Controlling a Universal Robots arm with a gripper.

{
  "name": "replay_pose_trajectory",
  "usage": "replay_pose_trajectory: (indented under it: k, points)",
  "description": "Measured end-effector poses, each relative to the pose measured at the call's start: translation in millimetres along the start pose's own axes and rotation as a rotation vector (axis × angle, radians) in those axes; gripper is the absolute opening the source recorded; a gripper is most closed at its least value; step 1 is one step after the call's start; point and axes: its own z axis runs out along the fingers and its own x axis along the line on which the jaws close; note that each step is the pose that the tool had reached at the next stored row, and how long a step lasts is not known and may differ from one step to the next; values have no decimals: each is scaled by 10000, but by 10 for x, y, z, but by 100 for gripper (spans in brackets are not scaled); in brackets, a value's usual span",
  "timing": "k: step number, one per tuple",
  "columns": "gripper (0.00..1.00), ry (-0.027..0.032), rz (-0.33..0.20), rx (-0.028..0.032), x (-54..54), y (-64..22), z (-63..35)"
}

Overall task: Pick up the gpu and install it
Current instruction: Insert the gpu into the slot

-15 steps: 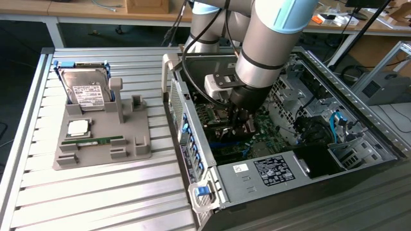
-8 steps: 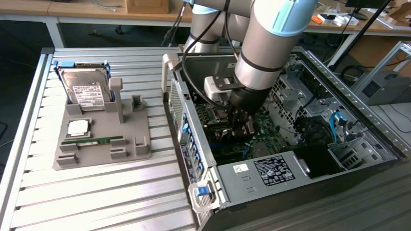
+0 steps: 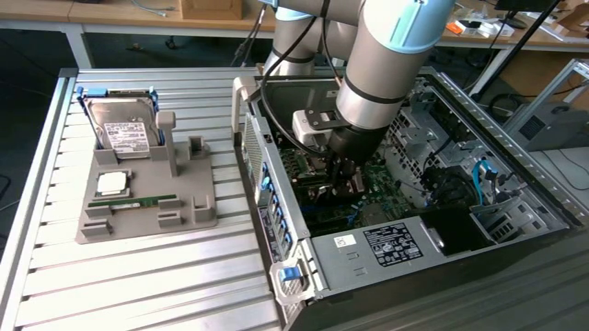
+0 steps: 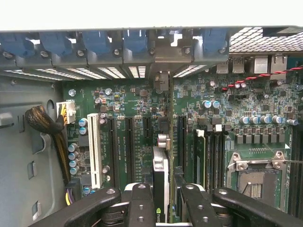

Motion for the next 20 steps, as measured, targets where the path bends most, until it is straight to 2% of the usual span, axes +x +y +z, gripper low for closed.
replay_pose_trajectory:
  k: [13, 20]
  points:
    - [27, -3, -39, 6, -12, 14, -18]
    - [27, -45, -116, 2, -12, 16, 0]
